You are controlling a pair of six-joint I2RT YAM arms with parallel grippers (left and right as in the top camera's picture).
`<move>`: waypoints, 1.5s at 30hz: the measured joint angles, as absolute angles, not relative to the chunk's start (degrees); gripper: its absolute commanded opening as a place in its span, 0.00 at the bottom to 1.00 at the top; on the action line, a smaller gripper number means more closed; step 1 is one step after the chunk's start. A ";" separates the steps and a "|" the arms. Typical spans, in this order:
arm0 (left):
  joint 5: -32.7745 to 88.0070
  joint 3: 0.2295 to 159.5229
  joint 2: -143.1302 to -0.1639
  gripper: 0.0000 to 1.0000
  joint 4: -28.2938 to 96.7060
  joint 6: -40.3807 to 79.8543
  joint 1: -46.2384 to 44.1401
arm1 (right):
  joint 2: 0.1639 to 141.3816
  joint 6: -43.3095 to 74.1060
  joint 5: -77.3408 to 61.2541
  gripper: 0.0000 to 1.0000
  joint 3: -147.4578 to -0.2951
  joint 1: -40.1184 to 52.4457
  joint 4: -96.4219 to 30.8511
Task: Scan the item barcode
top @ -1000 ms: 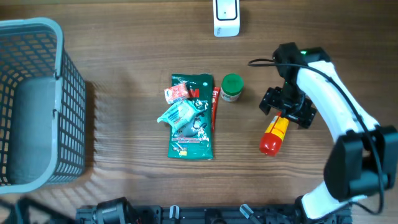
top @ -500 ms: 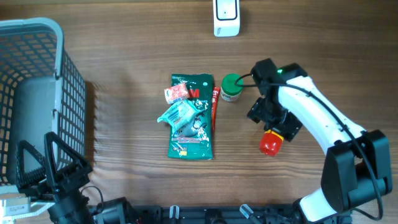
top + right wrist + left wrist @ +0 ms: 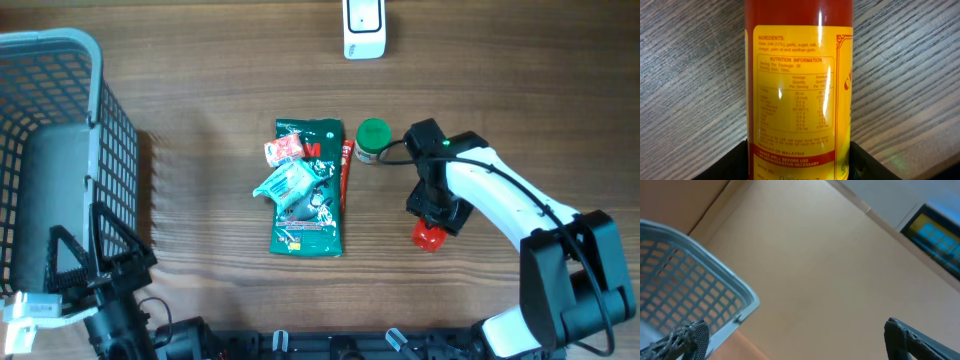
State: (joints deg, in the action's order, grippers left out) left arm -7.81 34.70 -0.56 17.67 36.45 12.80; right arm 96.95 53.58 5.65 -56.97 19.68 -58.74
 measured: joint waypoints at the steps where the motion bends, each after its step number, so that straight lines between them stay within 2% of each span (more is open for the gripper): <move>1: -7.81 34.70 -0.56 1.00 18.26 36.51 12.80 | 96.82 53.47 5.65 0.56 -56.80 19.68 -58.52; 6: -7.81 34.70 -0.56 1.00 22.98 36.58 12.80 | 96.05 47.48 4.99 0.56 -56.14 19.66 -54.76; 12: -7.49 34.65 -0.56 1.00 33.69 36.60 12.80 | 96.20 25.69 -10.94 0.57 -56.14 19.46 -42.81; 17: -7.40 34.81 -0.54 1.00 41.67 36.64 12.56 | 97.21 13.23 -23.07 0.63 -54.81 19.55 -43.68; 23: -7.60 34.79 -0.54 1.00 46.13 36.77 12.53 | 97.56 6.94 -28.60 0.68 -54.70 19.62 -47.40; 27: -7.62 34.79 -0.54 1.00 51.44 36.77 12.53 | 97.56 2.57 -34.35 0.77 -54.70 19.64 -48.80; 32: -7.62 34.76 -0.54 1.00 61.14 36.77 12.53 | 97.56 0.34 -37.47 0.93 -54.70 19.64 -48.80; 35: -7.62 34.70 -0.54 1.00 64.34 36.80 12.53 | 97.56 -0.14 -37.43 1.00 -54.72 19.62 -48.93; 39: -7.62 34.70 -0.54 1.00 64.31 36.77 12.53 | 97.56 1.28 -36.75 1.00 -56.31 19.64 -52.23; 43: -7.62 34.70 -0.54 1.00 64.34 36.77 12.53 | 97.80 6.74 -29.89 0.99 -65.54 19.64 -58.46; 45: -7.62 34.70 -0.54 1.00 64.34 36.77 12.53 | 97.82 10.41 -25.08 0.93 -69.32 19.64 -60.20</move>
State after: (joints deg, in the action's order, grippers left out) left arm -7.62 34.70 -0.54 64.34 36.77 12.53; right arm 97.82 10.41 -25.08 -69.32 19.64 -60.20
